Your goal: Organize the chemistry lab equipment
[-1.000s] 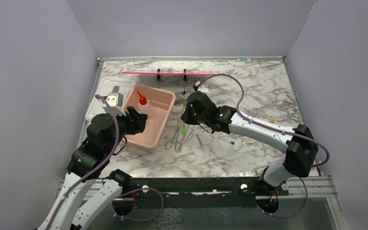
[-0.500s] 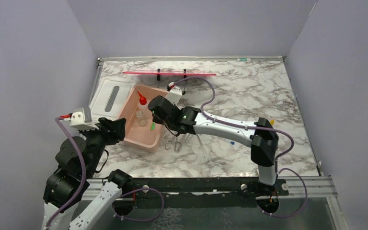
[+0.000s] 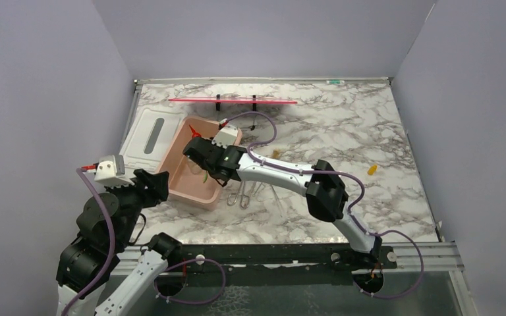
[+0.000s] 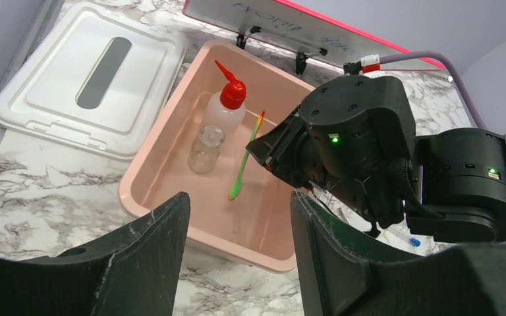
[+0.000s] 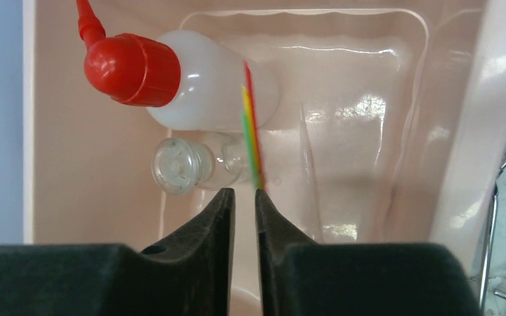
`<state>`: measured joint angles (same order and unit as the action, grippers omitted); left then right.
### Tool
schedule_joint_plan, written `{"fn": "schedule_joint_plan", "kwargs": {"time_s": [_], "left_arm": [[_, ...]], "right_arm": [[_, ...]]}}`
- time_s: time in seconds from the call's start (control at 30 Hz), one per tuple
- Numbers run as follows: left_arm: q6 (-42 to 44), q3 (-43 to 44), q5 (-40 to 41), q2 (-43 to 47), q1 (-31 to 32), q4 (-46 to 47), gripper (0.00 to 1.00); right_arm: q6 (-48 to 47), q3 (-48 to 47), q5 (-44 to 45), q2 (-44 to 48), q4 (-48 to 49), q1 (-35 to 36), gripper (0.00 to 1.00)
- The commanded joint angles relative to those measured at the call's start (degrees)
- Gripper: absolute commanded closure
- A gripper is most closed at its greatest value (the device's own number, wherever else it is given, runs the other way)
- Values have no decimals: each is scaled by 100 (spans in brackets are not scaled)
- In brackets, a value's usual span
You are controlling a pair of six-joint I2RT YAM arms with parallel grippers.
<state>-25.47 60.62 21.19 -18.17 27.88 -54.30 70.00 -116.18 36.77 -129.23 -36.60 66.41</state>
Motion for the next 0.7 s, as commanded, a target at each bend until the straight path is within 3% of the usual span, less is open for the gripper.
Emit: {"fn": "schedule_joint_plan", "kwargs": {"time_s": [0.0, 0.13, 0.43, 0.67], "left_arm": [[27, 33, 181, -2, -2, -115, 39], [21, 33, 192, -111, -2, -107, 39], [-57, 90, 153, -360, -3, 12, 39], [-213, -107, -279, -586, -2, 263, 39]], "right_arm": [[335, -160, 416, -83, -384, 49, 74], [237, -25, 411, 107, -269, 48, 63], [-646, 991, -47, 1222, 937, 48, 62], [-1374, 2451, -314, 2541, 1869, 39, 60]]}}
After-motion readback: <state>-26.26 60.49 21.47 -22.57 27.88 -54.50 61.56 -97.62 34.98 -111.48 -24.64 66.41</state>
